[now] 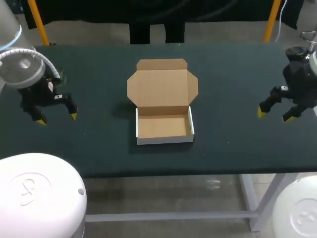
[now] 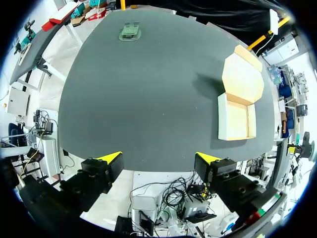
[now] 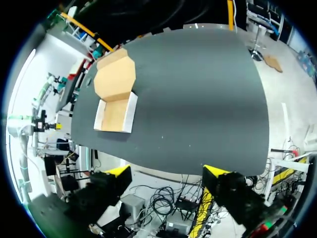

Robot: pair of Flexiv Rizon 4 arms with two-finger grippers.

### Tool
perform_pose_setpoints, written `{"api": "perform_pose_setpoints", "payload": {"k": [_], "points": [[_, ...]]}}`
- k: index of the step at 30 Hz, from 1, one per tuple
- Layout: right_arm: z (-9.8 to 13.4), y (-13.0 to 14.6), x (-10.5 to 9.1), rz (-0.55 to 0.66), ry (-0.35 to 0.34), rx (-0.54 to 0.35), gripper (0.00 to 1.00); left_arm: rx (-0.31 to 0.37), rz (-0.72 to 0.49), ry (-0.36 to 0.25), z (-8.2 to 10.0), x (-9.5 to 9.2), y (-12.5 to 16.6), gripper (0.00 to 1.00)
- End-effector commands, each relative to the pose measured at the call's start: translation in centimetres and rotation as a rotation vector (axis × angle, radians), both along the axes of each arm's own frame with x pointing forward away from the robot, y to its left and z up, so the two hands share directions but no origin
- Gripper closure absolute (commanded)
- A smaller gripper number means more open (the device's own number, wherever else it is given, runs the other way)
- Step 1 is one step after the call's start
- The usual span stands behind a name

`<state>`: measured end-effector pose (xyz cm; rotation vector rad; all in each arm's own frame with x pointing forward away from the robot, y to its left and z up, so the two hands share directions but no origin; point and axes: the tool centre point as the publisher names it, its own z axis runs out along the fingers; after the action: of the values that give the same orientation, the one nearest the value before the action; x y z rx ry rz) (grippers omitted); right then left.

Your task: Assemble the packaging by folding the flat box into shape, placing the metal phone stand inside, and closing the box properly

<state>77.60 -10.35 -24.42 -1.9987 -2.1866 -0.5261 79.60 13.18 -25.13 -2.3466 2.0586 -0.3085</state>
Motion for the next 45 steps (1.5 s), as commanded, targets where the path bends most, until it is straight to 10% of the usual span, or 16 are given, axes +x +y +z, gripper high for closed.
{"api": "perform_pose_setpoints", "payload": {"k": [1,45], "points": [[0.2,0.0,-0.1,0.000,0.004,-0.002,0.00,0.001,0.003,0.029,-1.1,1.8,0.2,0.00],[0.2,0.0,-0.1,0.000,0.004,-0.002,0.00,0.044,0.019,0.032,-3.0,3.9,1.6,0.00]]}}
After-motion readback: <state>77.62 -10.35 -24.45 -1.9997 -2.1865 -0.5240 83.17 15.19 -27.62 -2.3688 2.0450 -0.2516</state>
